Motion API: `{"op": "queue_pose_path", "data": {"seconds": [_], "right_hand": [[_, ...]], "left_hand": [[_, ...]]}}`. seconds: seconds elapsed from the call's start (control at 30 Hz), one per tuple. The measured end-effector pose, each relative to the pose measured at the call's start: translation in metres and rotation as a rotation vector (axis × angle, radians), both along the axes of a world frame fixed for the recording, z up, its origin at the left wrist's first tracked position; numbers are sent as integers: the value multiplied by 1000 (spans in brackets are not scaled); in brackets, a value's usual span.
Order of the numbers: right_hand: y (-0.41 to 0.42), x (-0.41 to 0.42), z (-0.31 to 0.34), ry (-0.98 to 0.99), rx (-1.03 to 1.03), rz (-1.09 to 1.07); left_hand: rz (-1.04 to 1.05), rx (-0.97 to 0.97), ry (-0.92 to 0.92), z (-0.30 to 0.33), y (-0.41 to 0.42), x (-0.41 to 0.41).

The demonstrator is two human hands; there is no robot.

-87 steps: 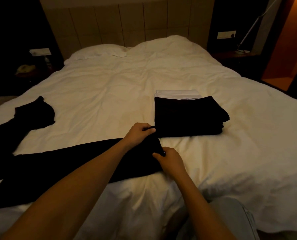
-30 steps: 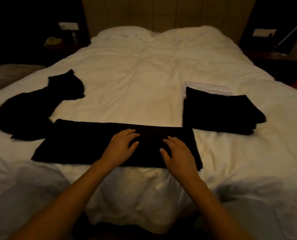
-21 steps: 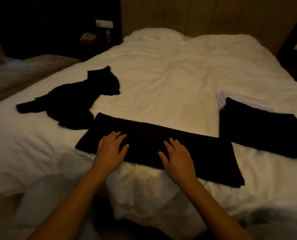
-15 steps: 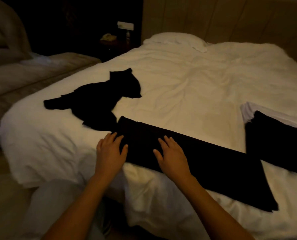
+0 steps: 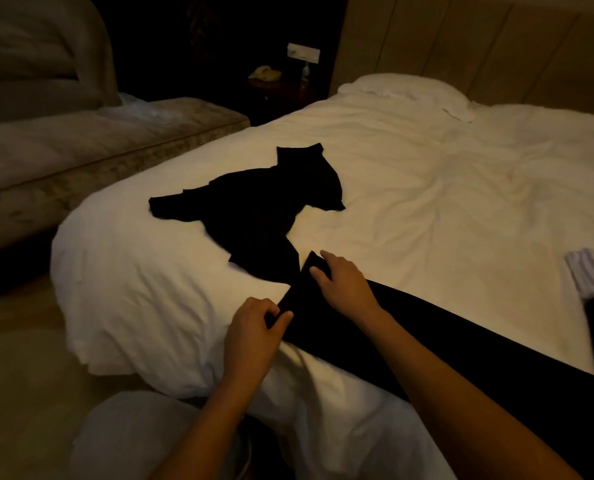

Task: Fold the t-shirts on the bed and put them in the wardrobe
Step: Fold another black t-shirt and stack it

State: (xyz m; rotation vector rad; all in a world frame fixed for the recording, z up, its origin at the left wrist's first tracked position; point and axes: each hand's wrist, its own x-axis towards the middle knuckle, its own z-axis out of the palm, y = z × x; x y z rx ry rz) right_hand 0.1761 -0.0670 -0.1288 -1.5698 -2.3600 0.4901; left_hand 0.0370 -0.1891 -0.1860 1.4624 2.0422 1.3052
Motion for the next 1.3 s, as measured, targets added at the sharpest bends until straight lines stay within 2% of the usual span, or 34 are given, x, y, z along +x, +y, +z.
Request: {"op": "queue_pose_path", "data": {"seconds": [0.23, 0.43, 0.57, 0.67, 0.87, 0.97, 1.03, 1.13, 1.2, 1.3], "right_hand": [[35, -11, 18, 176, -137, 92], [47, -13, 31, 287, -206, 147], [49, -20, 31, 168, -180, 174], [50, -25, 25, 102, -169, 163], [37, -31, 9, -226, 120, -7], [29, -27, 6, -166, 188, -41], [21, -13, 11, -71, 194, -120], [-1, 21, 12, -76, 250, -177], [-19, 47, 4, -91, 257, -193], [-42, 84, -11, -166, 226, -234]], "left_hand": [[-68, -44, -266, 0, 5, -18], [-89, -38, -349, 4, 1, -22], [-96, -71, -562, 8, -1, -23], [-82, -77, -655, 9, -2, -24], [-58, -94, -622, 12, -6, -24], [-42, -90, -659, 16, -4, -24], [-28, -54, -580, 16, -3, -22], [-2, 92, -156, 19, -3, -14], [-68, 199, 40, 25, -1, -1], [-218, 240, 222, 37, 4, 29]]}}
